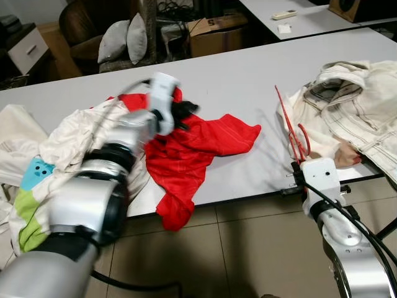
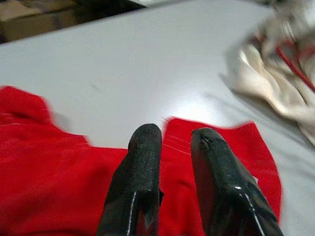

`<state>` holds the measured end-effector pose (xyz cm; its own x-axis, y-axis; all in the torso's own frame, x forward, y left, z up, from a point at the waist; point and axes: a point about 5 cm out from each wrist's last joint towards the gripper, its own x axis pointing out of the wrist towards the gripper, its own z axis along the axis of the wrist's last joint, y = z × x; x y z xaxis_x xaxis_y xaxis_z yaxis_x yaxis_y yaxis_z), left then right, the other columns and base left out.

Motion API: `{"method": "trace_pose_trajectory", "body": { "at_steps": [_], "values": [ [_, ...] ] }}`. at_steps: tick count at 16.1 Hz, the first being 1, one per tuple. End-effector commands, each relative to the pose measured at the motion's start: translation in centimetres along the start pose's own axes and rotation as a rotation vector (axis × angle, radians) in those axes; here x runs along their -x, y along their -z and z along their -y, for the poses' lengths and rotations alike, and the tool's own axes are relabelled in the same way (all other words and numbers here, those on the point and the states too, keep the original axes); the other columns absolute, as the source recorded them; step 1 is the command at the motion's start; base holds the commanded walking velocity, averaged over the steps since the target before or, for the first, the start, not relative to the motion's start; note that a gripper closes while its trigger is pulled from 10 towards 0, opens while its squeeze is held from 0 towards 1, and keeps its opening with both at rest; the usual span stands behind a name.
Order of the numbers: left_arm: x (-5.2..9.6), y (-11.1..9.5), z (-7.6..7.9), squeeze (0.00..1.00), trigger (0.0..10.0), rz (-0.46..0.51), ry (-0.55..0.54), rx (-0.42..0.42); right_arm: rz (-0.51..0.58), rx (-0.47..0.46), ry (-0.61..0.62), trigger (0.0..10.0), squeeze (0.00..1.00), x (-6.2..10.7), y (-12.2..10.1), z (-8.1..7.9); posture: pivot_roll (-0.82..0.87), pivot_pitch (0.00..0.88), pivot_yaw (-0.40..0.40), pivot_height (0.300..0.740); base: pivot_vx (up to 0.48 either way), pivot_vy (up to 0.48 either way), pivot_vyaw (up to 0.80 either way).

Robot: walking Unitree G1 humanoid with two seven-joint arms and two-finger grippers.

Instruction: Hang hanger

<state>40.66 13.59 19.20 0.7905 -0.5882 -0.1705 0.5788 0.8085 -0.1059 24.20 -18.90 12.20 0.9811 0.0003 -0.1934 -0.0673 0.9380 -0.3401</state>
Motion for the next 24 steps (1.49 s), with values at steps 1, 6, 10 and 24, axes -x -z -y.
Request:
{"method": "trace_pose_trajectory", "body": {
  "at_steps": [1,6,10,24],
  "values": [
    [0.7,-1.8,-1.0,1.0,10.0,0.048,-0.024,0.0,-0.021,-0.017,-0.03,10.0,0.0,0.1,0.4,-0.8,-0.16,0.0,0.18,0.74,0.0,0.0,0.0],
    [5.6,2.1,-5.1,0.55,10.0,-0.223,-0.058,-0.23,0.2,-0.006,-0.357,10.0,0.0,0.6,-3.7,-1.7,-0.14,0.0,0.174,0.74,0.0,0.0,0.0],
    [8.6,4.1,-5.2,0.0,10.0,-0.224,0.011,-0.198,0.272,0.049,-0.489,10.0,0.0,-0.6,-6.3,-1.8,-0.09,0.0,0.136,0.74,0.0,0.0,0.0],
    [6.5,14.2,0.1,0.0,0.0,-0.284,-0.228,0.02,0.095,-0.073,-0.214,10.0,0.0,2.6,-1.9,-1.8,-0.17,0.0,0.187,0.74,0.0,0.0,0.0]
  ]
}}
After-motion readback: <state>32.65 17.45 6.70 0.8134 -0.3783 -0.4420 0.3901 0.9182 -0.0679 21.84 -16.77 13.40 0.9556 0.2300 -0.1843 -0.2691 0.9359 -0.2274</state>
